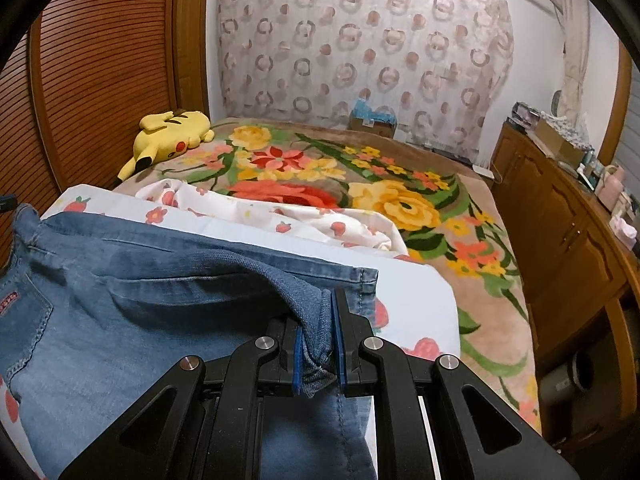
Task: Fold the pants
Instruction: 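Lift both hems and carry them over toward the waistband, folding the legs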
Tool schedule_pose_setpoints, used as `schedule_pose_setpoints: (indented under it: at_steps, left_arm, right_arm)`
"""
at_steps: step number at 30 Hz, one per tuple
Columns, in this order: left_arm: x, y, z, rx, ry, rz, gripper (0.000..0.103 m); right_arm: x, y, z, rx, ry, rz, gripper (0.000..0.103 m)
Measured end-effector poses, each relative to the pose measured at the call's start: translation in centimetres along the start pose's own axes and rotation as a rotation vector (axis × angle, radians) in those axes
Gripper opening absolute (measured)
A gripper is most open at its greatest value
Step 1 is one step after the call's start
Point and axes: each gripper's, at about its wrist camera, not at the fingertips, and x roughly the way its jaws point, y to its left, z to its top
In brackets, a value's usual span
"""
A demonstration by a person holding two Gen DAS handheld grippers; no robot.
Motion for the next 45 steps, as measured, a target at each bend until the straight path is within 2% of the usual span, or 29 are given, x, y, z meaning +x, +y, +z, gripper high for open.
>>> schedule_pose_setpoints:
  at_steps: [8,18,21,23,29,39,45]
  left_arm:
    - [0.5,1.0,-1.8,-0.034,0.035,0.005,0.047]
    - [1.7,1.4,-2.8,-0.070,0.052,-0.065,0.046]
    - [2.2,1.5,-2.9,-0.076,0.060,-0.068,0.040]
    - [2.4,1.5,-2.9,-0.074,0.063,-0.074,0.026]
    - [1.7,1.1,-2.7,-0.047,0.053,-0.045,0.003]
    - [-2.6,1.3,-0.7,-0.047,-0.081,0.007,0.002]
    - [-2.5,1.2,1.0,-0.013,-0.111,0.089,0.002]
  right_arm:
    - [0.4,0.0,-0.4,0.014,0.004,0.002,0.012]
    - [0.3,0.0,-0.6,0.033,0.011,0.008,0.012]
    - [0.4,0.0,-0.7,0.034,0.013,0.009,0.012]
    - [0.4,0.0,-0.9,0.037,0.016,0.009,0.012]
    - [0.3,-0.1,-1.0,0.041,0.017,0.016,0.012]
    - [-1.2,-0.4,-0.3,0.036,-0.049,-0.004,0.012]
    - [-1.0,-0.8,0.0,0.037,-0.070,-0.019,0.012]
